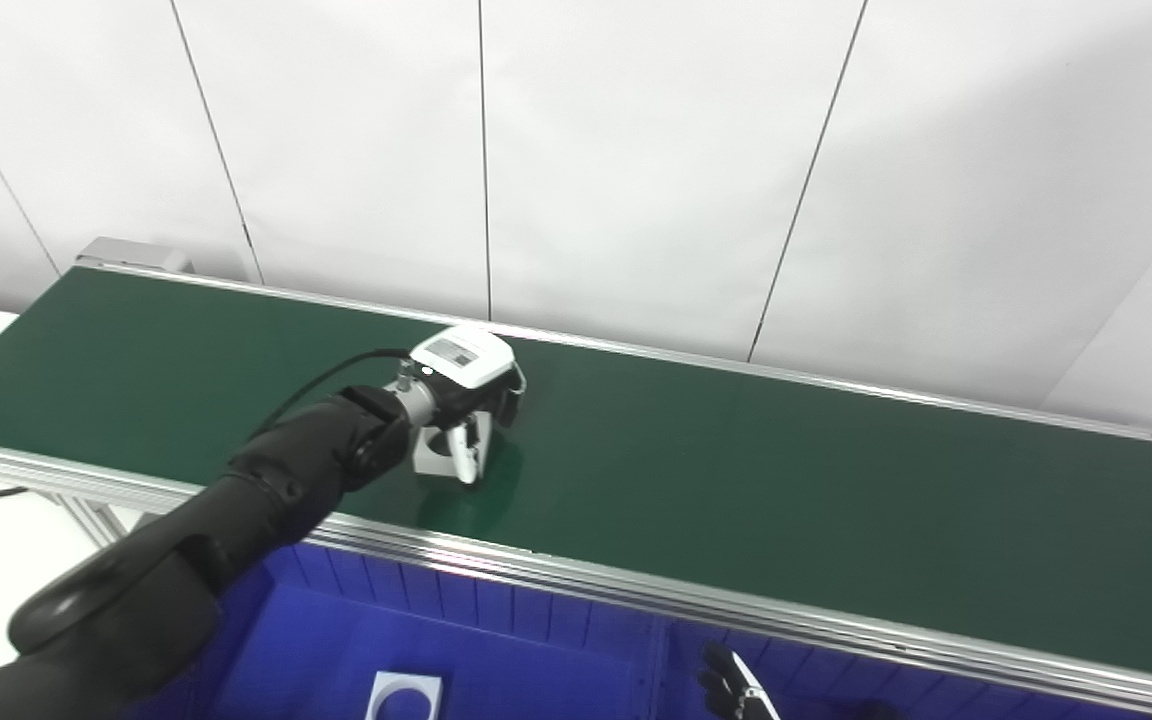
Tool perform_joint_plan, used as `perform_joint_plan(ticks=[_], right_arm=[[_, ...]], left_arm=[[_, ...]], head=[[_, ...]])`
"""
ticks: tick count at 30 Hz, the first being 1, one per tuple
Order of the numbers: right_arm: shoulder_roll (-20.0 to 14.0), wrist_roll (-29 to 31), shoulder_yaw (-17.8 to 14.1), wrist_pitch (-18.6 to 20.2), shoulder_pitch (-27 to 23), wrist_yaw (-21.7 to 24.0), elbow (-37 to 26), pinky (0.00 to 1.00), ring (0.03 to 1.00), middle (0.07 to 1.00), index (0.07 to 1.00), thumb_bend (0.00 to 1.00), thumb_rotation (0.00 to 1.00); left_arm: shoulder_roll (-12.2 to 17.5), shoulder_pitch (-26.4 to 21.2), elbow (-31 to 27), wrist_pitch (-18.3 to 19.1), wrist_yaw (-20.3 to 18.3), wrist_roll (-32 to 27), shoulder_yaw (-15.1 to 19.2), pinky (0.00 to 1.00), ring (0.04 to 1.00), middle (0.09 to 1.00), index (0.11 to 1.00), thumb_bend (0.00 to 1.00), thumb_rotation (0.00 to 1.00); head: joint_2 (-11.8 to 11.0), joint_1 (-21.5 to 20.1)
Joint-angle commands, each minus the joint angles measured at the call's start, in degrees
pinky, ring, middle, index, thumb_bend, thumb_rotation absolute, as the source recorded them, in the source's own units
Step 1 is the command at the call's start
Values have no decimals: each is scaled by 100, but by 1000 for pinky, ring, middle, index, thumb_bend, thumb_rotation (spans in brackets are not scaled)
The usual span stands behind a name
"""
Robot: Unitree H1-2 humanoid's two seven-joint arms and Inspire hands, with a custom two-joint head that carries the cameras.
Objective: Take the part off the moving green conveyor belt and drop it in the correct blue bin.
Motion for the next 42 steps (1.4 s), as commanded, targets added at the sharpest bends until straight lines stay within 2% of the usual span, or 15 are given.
perform_joint_plan(ticks=[1,4,6,11,15,19,23,25,29,30,33,34,35,39,42], right_arm=[[55,11,23,-297,-57,32,-84,876,902,928,928,768,951],[58,29,29,-295,-90,40,-39,875,899,928,932,775,956],[60,93,23,-294,-117,77,-6,888,906,930,938,776,953],[32,188,-67,-288,-179,167,31,903,906,926,945,781,953],[11,232,-155,-292,-210,232,43,919,910,931,955,788,971],[6,300,-250,-291,-254,318,51,929,912,933,958,785,987],[24,424,-346,-265,-266,422,48,933,909,928,951,793,988],[15,444,-399,-254,-269,460,24,927,907,924,948,794,985],[-35,485,-507,-275,-328,551,2,901,888,920,945,777,988],[-47,546,-539,-265,-346,593,-24,896,885,921,945,774,986],[-71,647,-622,-224,-382,687,-105,883,885,916,942,755,960],[-87,669,-652,-175,-399,720,-158,881,884,915,942,753,958],[-96,684,-676,-140,-409,747,-195,875,885,912,939,751,947],[-140,710,-774,50,-482,844,-340,861,878,902,930,761,930],[-132,726,-838,68,-552,888,-329,857,875,902,923,761,905]], left_arm=[[269,-82,-192,101,-59,83,74,385,450,451,505,523,0],[351,-81,-431,6,-155,69,98,399,472,468,499,524,0],[445,-61,-798,-89,-287,36,140,405,479,489,487,523,0],[587,77,-1873,-17,-842,-114,387,436,510,508,479,521,0],[674,242,-2683,100,-1295,-242,676,393,461,491,488,522,0],[777,465,-3381,189,-1733,-379,976,390,455,489,489,523,0],[876,732,-3842,91,-1898,-385,1199,376,444,490,487,523,0],[949,952,-4112,40,-1895,-386,1304,376,441,487,488,523,0],[1091,1430,-4826,102,-2253,-427,1444,418,457,480,494,523,0],[1106,1543,-5034,168,-2374,-452,1491,430,467,485,491,523,0],[1114,1821,-5508,261,-2589,-543,1665,384,431,460,504,522,0],[1117,1928,-5708,306,-2657,-577,1744,380,427,458,505,522,0],[1113,2002,-5845,337,-2716,-596,1807,391,432,466,501,523,0],[980,2269,-6401,562,-2853,-693,2118,358,394,435,504,522,0],[880,2478,-6799,761,-2981,-809,2297,346,392,421,510,520,0]], head=[[3,16],[-3,100],[1,167],[92,543],[166,868],[288,1129],[310,1216],[376,1326],[534,1474],[639,1563],[739,1628],[859,1719],[859,1719],[1100,1945],[1166,1995]])
